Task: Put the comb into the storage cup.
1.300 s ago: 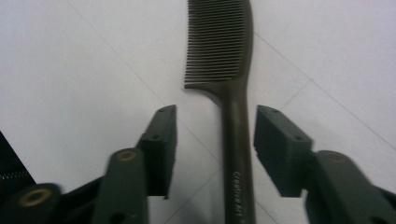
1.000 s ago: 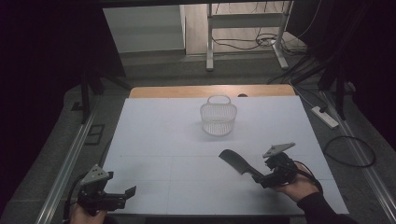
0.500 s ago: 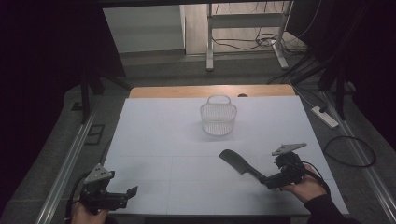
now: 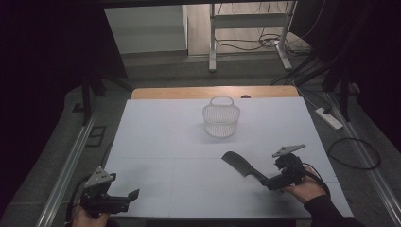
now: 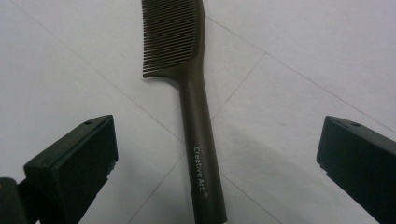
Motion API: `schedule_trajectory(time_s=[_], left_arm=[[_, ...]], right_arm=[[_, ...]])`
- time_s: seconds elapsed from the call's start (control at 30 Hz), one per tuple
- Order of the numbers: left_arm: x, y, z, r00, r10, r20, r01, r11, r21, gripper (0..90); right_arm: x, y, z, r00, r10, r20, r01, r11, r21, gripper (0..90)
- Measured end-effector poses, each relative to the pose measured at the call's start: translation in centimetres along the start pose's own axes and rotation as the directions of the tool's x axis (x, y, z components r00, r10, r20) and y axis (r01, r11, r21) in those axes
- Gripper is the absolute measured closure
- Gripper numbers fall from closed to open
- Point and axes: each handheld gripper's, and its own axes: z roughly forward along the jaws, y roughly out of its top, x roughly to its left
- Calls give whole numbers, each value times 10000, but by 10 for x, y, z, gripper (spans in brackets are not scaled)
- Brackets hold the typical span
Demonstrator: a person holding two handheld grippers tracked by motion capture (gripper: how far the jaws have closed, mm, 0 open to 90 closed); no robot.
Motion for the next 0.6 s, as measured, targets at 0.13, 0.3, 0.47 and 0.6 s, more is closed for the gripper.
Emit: schedule_trajectory(time_s=[0.13, 0.3, 0.47, 0.6], left_arm=[[0, 0, 0, 10000, -15, 28, 15, 10000, -16, 0], [0, 0, 0, 10000, -11, 69, 11, 10000, -21, 0], [0, 0, 0, 10000, -15, 76, 16, 10000, -30, 0], [1, 0, 0, 10000, -3, 81, 3, 10000, -34, 0]], right_arm=[[1, 1, 8, 9998, -155, 104, 153, 9997, 205, 0], [1, 2, 19, 9994, -300, 174, 288, 9974, 655, 0], [3, 2, 29, 9977, -620, 287, 586, 9925, 1077, 0], [3, 0, 37, 9950, -915, 406, 842, 9844, 1546, 0]])
